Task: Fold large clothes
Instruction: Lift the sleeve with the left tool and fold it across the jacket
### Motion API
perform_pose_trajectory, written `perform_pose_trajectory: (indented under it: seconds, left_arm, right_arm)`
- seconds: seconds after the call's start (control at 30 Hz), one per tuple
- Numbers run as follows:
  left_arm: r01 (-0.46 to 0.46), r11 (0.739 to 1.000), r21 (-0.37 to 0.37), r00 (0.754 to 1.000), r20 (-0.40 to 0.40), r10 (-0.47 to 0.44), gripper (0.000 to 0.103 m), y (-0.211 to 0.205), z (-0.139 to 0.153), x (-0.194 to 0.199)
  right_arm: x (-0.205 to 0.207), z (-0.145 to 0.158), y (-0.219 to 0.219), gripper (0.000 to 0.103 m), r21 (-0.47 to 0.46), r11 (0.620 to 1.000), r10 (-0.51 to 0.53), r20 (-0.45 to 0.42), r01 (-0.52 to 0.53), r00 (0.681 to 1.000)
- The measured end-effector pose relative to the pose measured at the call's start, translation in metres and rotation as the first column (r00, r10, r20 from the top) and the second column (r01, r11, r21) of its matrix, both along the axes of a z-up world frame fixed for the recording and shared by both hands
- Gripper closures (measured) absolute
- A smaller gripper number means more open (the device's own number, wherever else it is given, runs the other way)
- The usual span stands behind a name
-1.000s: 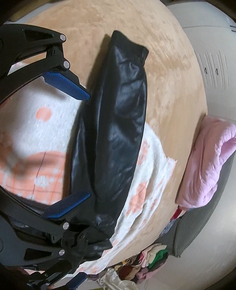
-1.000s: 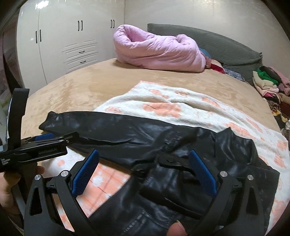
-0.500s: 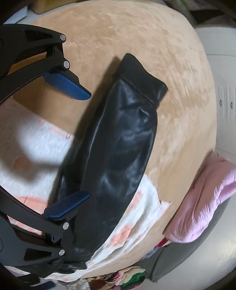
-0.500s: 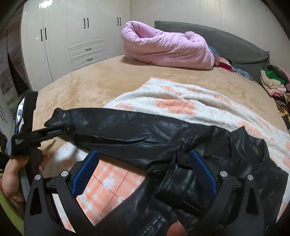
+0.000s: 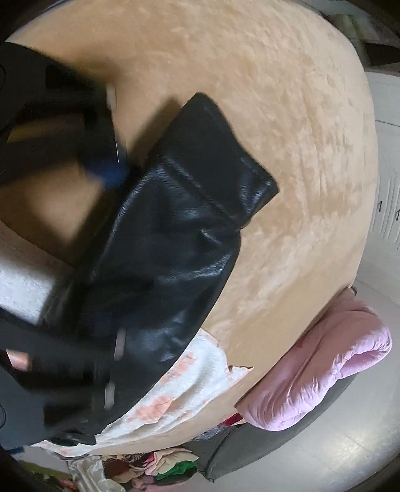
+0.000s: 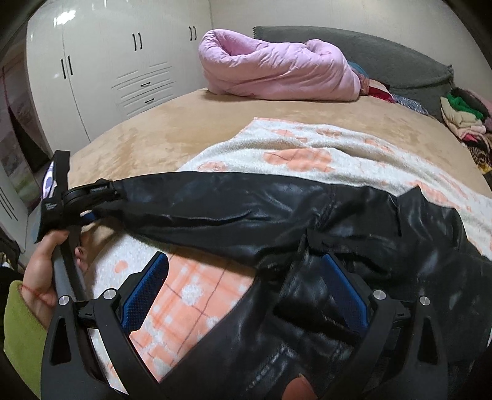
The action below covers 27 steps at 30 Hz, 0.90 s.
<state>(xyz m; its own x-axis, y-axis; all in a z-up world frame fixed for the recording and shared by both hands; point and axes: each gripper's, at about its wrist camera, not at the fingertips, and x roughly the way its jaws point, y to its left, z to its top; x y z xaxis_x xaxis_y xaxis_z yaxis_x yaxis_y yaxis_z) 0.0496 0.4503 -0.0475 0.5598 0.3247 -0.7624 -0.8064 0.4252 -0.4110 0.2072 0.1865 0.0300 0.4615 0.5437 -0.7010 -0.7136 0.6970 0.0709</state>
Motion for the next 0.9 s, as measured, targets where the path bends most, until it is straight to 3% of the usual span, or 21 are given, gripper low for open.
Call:
perform_pose_trajectory:
  seconds: [0.1, 0.37, 0.63, 0.9]
  left_arm:
    - [0.008, 1.000, 0.023, 0.998, 0.058, -0.009, 0.094, -0.007, 0.012, -0.002]
    - [0.065, 0.983, 0.174, 0.961, 0.254, -0.108, 0.101, -0.049, 0.084, -0.021]
    - [0.186, 0.936, 0.298, 0.907, 0.314, -0.280, 0.102, -0.111, 0.137, -0.013]
    - [0.349, 0.852, 0.390, 0.832, 0.288, -0.473, 0.102, -0.194, 0.170, 0.023]
  right_arm:
    - [-0.004, -0.001, -0.015, 0.004, -0.008, 1.000, -0.022, 0.004, 0.022, 1.000]
    - [-0.006, 0.005, -0.075, 0.004, 0.034, 0.993, -0.114, -0.049, 0.115, 0.992]
    - [-0.002, 0.022, -0.128, 0.004, 0.085, 0.974, -0.203, -0.066, 0.208, 0.977]
    - [-0.001, 0.031, -0.187, 0.004, 0.131, 0.943, -0.298, -0.078, 0.306, 0.951]
